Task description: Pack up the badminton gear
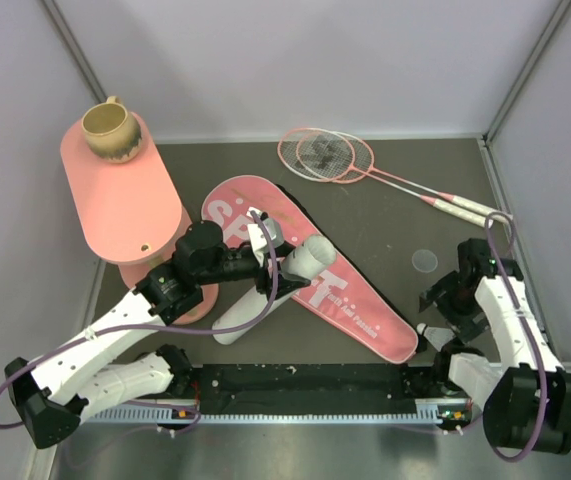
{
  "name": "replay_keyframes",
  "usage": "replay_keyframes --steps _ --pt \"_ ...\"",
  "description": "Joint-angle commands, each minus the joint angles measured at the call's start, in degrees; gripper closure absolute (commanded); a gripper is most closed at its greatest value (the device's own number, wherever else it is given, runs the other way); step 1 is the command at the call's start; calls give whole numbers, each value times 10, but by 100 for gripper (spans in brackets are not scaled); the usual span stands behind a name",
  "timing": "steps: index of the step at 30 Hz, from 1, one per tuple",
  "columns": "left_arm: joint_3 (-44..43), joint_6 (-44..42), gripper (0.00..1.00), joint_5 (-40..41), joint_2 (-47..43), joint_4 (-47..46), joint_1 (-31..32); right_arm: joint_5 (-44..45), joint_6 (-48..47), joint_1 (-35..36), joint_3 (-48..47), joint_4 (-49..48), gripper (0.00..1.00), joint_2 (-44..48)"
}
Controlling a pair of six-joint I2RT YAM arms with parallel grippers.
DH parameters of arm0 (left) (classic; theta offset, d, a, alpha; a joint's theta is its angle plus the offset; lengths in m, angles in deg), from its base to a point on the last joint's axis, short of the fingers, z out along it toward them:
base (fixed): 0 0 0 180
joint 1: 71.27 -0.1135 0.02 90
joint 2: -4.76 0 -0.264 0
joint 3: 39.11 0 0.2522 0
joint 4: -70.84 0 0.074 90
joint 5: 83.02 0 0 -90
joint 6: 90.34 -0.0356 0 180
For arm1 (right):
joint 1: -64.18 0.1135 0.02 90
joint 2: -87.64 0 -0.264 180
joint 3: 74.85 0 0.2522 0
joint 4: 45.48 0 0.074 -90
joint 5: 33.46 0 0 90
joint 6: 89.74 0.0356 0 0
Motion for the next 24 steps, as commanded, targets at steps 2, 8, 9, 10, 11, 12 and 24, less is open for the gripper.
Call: replay_keyframes --steps 2,8,9,10,11,12,24 --pt "-16 0 98 -7 -11 -34 5 -153 -27 -7 74 -111 16 -17" --pt "-16 5 98 -13 -1 -37 5 -162 -64 -6 55 -161 21 31" --pt "-16 6 98 -14 0 -37 4 -167 -66 -7 53 -168 21 36" --pt "-16 6 98 -14 3 -37 5 -169 -69 -6 50 -173 23 41" --pt "-16 6 98 -14 4 -37 5 -161 -74 -7 45 -175 24 43" --pt "-16 7 98 -14 4 -37 5 -155 -76 -6 42 -179 26 42" --pt "-14 3 98 -10 6 -37 5 -99 -84 -7 77 -242 67 56"
